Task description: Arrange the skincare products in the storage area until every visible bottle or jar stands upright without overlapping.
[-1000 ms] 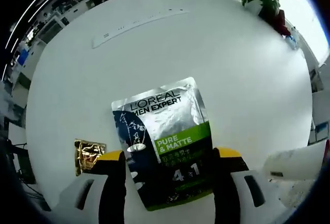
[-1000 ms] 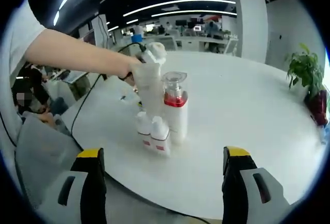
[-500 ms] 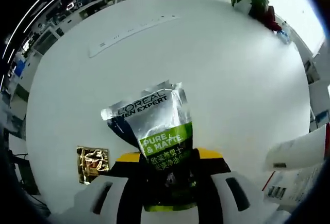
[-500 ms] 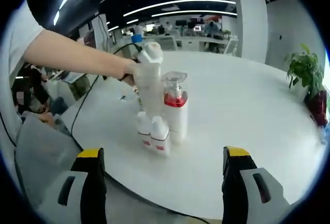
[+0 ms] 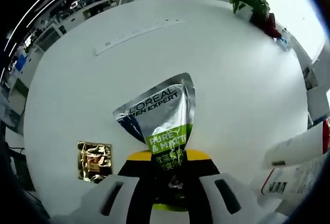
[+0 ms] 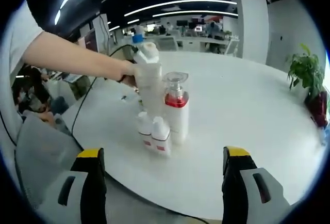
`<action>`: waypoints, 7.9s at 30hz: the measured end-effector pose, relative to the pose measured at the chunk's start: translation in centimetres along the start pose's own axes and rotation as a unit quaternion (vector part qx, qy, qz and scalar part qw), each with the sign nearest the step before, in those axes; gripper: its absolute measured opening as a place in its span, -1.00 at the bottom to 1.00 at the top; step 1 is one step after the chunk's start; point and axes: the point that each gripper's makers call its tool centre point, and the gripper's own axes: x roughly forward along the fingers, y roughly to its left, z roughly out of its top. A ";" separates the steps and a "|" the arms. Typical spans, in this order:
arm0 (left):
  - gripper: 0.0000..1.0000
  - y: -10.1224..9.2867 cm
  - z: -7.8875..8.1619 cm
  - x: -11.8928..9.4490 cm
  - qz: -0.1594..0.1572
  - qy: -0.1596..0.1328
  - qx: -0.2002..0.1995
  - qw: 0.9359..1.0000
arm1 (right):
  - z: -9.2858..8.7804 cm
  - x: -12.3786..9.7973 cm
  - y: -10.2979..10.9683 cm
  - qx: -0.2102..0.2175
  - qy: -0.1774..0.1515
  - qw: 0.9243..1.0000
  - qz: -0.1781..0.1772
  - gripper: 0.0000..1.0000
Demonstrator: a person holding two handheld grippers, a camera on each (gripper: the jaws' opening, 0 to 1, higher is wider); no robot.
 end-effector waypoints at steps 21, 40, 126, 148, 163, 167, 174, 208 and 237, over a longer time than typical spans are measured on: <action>-0.72 -0.7 -1.2 -5.0 0.000 -0.041 -0.009 0.999 | 0.3 0.1 0.8 -0.026 -0.005 1.000 0.016 0.88; -0.72 -1.8 -2.4 -9.0 -0.004 -0.075 -0.035 0.997 | 0.8 -0.2 1.8 -0.030 -0.015 0.998 0.045 0.92; -0.71 -20.2 -10.0 -26.9 -0.140 -0.230 0.080 0.960 | 7.5 -4.7 11.4 0.121 -0.122 0.943 0.284 -0.07; -0.34 -21.7 -9.3 -27.6 -0.201 -0.262 0.053 0.943 | 8.5 -5.1 11.8 0.177 -0.142 0.915 0.334 -0.87; -0.01 -19.1 -9.3 -30.0 -0.233 -0.297 0.013 0.926 | 9.7 -6.5 11.0 0.247 -0.162 0.879 0.374 -0.90; 0.06 -19.0 -9.2 -30.8 -0.275 -0.302 -0.017 0.913 | 10.7 -7.5 11.3 0.258 -0.171 0.856 0.414 -0.90; -0.41 -20.7 -7.4 -35.4 -0.430 -0.354 -0.094 0.825 | 13.9 -10.4 11.8 0.258 -0.187 0.813 0.487 -0.90; -0.96 -17.6 -6.0 -37.4 -0.409 -0.442 -0.300 0.740 | 14.1 -9.2 12.6 0.347 -0.227 0.811 0.412 -0.87; -0.95 -19.4 -8.2 -35.4 -0.382 -0.424 -0.285 0.770 | 13.1 -9.2 11.5 0.388 -0.219 0.808 0.385 -0.97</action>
